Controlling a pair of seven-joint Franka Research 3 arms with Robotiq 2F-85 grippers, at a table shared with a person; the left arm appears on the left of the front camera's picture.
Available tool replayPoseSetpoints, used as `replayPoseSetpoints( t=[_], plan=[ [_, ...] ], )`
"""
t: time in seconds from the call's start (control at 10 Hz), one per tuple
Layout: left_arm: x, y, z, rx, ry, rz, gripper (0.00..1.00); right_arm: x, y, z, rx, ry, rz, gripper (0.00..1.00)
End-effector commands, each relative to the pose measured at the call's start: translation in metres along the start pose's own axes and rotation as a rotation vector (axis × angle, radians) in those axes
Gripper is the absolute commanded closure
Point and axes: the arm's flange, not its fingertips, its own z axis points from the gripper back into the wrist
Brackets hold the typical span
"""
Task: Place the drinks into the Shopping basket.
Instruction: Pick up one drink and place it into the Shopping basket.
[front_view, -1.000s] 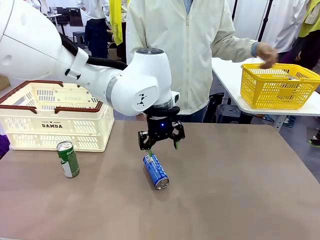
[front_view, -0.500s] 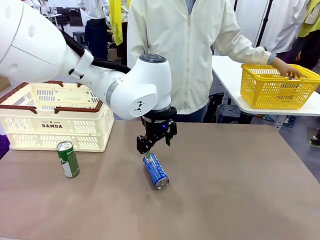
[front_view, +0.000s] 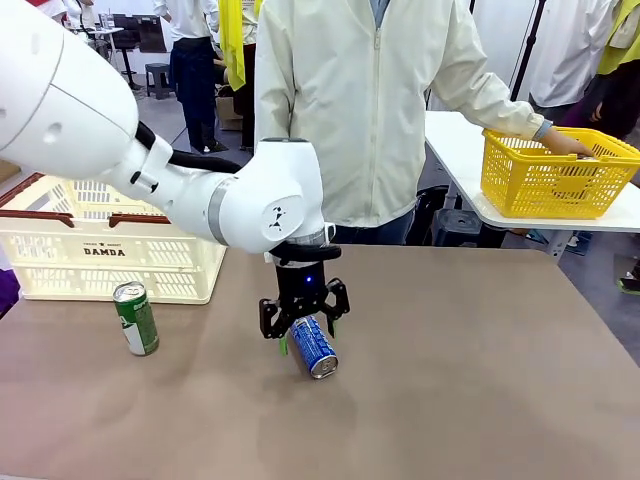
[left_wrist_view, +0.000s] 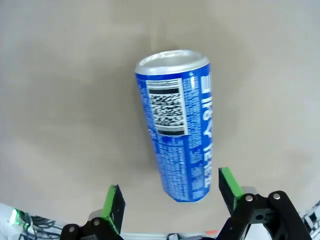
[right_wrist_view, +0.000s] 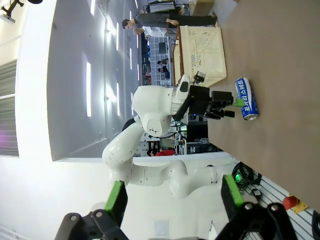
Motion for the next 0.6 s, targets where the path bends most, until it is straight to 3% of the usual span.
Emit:
replayPoseSetpoints(
  t=[0.0,0.4,0.5],
  plan=[
    [0.001,0.003,-0.015,0.016,0.001,-0.017,0.00,0.001,0.007,0.000,0.015,-0.005,-0.016,0.00],
    [0.009,-0.006,-0.037,-0.006,-0.066,-0.024,0.00,0.001,0.007,0.000,0.015,-0.005,-0.016,0.00],
    [0.009,-0.006,-0.036,0.001,-0.072,-0.014,0.57,0.001,0.007,0.000,0.015,-0.005,-0.016,0.00]
  ],
)
